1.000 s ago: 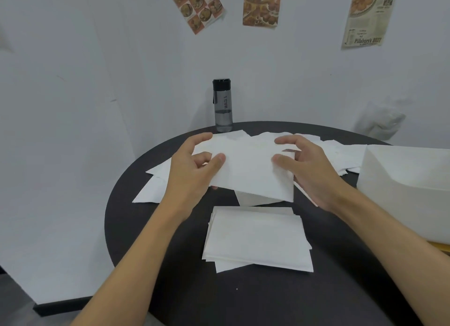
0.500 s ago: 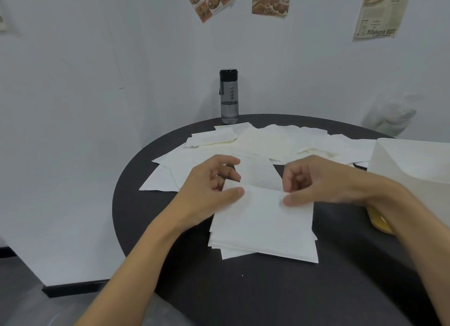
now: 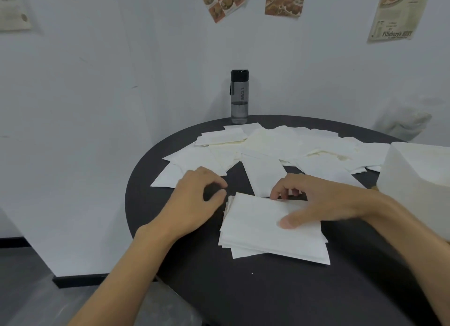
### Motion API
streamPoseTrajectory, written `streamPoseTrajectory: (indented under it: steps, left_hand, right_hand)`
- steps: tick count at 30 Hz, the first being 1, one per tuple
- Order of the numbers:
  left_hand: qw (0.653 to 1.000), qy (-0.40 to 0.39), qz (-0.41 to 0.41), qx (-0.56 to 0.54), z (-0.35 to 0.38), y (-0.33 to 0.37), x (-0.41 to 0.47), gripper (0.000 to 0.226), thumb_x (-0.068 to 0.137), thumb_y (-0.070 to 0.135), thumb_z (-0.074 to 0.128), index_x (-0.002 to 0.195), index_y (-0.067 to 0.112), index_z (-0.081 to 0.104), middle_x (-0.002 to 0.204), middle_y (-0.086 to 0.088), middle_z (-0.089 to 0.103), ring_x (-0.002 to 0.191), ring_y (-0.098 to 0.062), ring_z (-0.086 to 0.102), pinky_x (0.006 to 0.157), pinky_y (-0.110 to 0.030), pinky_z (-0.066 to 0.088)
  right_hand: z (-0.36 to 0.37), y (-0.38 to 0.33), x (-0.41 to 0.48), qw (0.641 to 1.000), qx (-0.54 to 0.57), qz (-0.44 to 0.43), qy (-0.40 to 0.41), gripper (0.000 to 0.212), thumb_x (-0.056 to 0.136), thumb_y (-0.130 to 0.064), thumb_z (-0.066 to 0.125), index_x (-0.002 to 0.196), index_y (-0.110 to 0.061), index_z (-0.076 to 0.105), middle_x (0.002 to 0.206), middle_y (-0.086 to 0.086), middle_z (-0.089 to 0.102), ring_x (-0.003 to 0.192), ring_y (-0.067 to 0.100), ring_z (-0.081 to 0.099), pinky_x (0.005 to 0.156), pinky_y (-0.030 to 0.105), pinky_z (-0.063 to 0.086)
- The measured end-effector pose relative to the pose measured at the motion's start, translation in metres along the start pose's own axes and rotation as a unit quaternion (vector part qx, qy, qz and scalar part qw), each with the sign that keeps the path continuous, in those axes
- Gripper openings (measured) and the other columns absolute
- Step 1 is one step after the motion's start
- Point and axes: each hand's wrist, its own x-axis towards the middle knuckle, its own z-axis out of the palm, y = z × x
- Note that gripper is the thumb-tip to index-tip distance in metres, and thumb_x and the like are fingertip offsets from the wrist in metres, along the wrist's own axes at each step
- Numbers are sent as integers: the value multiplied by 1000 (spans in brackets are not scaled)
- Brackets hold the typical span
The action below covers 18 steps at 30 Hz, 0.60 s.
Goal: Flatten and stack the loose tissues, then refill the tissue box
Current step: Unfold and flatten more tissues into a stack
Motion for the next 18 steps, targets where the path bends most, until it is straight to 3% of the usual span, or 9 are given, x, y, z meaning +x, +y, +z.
streamPoseTrajectory:
  steps: [3,5,9,13,18]
  left_hand:
    - [996,46,-40,69,-11,-17,-1,16,94,28,62,109,32,67,118,13,59,114,-11,50,103,-32,39]
    - [990,73,-65,103,-20,-25,-2,23,95,28,61,118,28,64,126,8,58,117,-15,51,104,-35,38]
    - [981,16,-138,139,-31,-40,-1,41,98,35,55,137,22,53,140,2,54,124,-21,53,103,-35,42]
    - [978,-8,-136,157,-43,-48,-4,42,97,41,56,136,24,54,135,6,59,122,-19,56,99,-36,46]
    - [980,-27,-98,172,-59,-56,-6,24,96,36,63,118,26,67,115,12,66,109,-15,60,93,-35,48]
  right_hand:
    - [7,-5,3,1000,4,-15,10,43,76,-52,81,111,-57,56,114,-28,52,114,-7,43,101,25,38]
    - [10,-8,4,1000,-3,-17,18,47,76,-55,79,116,-57,54,118,-27,52,117,-6,41,106,30,37]
    - [19,-18,5,999,-23,-20,26,49,77,-56,76,119,-59,51,114,-36,47,116,-14,35,110,28,29]
    - [26,-32,6,999,-27,-24,36,50,78,-53,78,120,-57,51,108,-40,44,113,-10,33,101,20,31]
    - [36,-40,13,998,-1,-36,58,54,74,-55,80,121,-56,52,109,-36,49,118,0,39,104,24,35]
